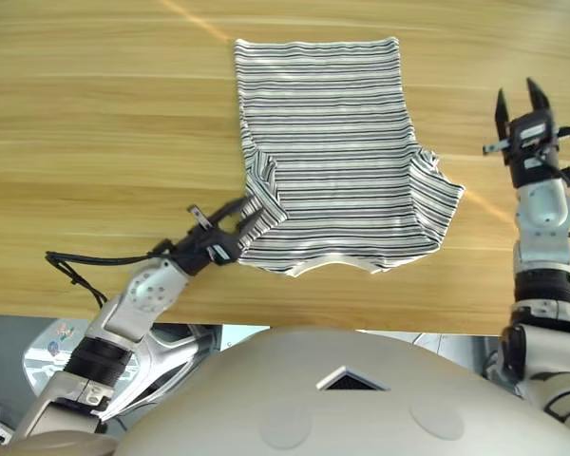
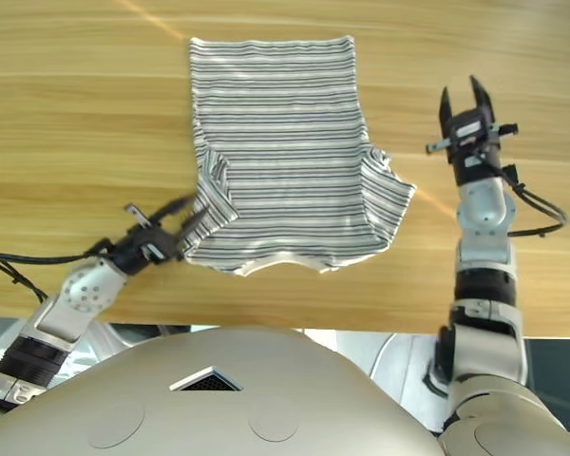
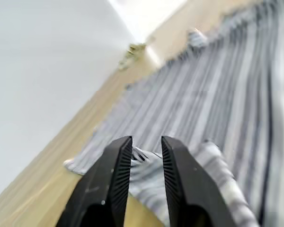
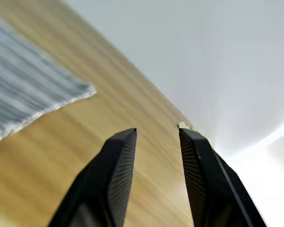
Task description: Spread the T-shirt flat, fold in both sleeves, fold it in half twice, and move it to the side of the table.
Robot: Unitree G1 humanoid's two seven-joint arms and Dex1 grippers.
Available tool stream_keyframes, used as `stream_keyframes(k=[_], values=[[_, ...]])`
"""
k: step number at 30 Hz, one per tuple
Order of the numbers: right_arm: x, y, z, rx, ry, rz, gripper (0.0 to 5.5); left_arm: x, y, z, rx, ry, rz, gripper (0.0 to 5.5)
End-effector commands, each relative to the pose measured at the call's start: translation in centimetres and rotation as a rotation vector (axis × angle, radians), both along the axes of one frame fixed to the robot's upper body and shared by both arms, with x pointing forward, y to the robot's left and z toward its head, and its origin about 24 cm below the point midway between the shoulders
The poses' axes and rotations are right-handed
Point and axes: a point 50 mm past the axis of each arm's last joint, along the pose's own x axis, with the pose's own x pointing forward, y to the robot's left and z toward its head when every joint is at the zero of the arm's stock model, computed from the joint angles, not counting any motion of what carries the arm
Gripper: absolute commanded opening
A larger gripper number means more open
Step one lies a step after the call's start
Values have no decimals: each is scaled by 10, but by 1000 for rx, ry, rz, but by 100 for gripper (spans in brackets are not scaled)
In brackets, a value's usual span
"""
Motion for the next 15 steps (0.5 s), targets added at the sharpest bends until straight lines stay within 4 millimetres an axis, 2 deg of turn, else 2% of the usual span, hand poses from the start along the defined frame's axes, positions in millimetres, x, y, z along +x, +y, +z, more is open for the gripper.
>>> stream_keyframes(k=[1,4,7,12,15], values=[[-54,-19,-23,-363,257,161,166,17,6,14,-206,-49,101,114],[-90,-19,-39,-429,433,268,166,24,18,28,-364,-70,181,114],[-109,-10,-43,-413,510,344,166,30,25,32,-411,-81,225,114],[-103,10,-45,-407,508,430,166,31,31,31,-389,-80,272,114],[-86,10,-50,-421,483,406,166,29,32,29,-383,-73,290,114]])
